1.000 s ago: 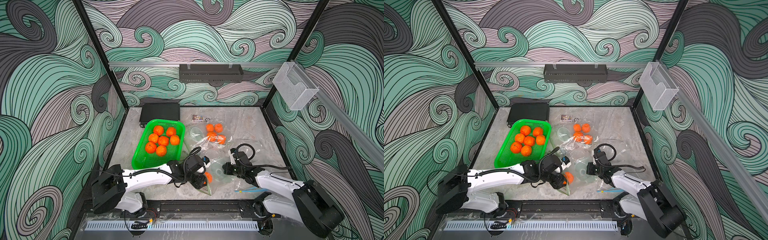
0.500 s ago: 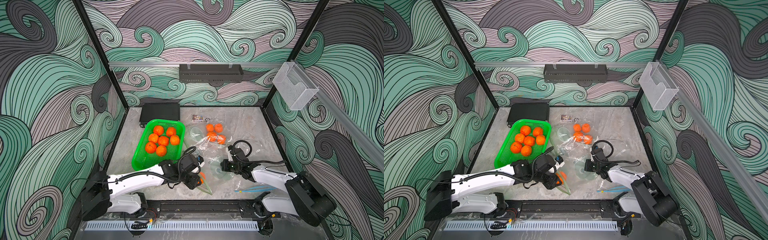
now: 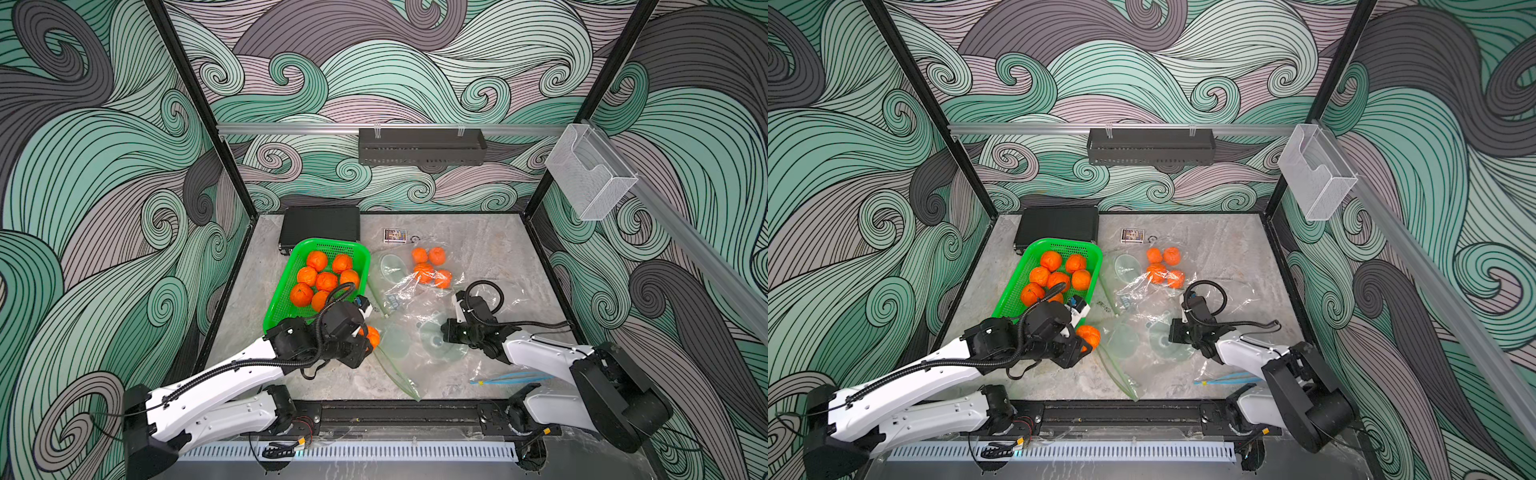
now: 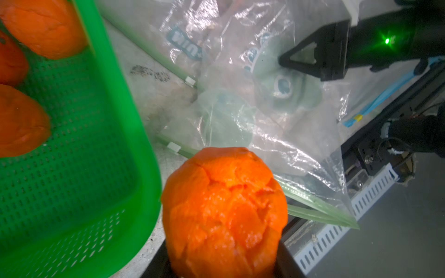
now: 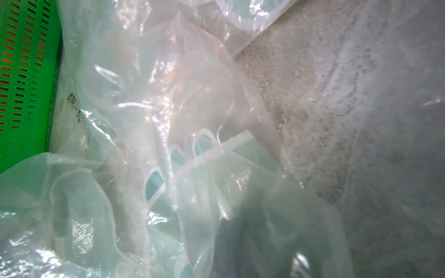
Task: Open the zip-top bag and take out the orange
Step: Place the orange in the basket.
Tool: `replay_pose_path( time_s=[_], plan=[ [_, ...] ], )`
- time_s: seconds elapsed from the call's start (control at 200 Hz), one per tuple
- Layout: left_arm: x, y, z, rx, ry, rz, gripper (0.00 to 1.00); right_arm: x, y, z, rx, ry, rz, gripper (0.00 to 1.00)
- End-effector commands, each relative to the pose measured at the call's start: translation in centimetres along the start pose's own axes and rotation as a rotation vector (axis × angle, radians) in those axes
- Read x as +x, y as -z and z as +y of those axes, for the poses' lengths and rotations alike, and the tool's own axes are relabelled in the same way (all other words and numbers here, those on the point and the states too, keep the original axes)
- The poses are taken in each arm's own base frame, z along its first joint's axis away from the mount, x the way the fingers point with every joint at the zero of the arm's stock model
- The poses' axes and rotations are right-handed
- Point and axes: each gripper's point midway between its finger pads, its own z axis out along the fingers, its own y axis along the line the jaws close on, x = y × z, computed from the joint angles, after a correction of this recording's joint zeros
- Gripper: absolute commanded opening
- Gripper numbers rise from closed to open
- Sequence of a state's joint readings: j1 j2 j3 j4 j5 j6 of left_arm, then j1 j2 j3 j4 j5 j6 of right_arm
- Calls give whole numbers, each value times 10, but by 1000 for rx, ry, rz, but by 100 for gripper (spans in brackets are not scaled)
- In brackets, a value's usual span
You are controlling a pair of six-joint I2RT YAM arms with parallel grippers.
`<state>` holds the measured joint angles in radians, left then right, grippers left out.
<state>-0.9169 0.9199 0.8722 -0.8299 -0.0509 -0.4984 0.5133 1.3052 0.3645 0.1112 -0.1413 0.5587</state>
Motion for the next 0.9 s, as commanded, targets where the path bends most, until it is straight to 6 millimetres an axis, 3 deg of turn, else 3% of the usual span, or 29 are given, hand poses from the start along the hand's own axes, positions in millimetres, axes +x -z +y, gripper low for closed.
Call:
replay_pose_path(
  time_s=[0.0, 0.165, 0.35, 0.65, 0.891],
  plan=[
    [-25, 9, 36, -125, 135, -74, 17, 14, -1, -11, 51, -9, 45, 6],
    [-51, -10, 77, -265, 234, -80, 16, 14, -1, -10, 47, -6, 48, 6],
    [-54, -55, 115, -338, 314, -1, 16, 12, 1, -9, 38, -5, 33, 6],
    [-45, -111, 137, -311, 393, 166, 18, 14, 0, -9, 37, -4, 45, 6],
    [-46, -124, 146, -338, 396, 168, 29, 14, 0, -9, 36, -4, 42, 6]
  ],
)
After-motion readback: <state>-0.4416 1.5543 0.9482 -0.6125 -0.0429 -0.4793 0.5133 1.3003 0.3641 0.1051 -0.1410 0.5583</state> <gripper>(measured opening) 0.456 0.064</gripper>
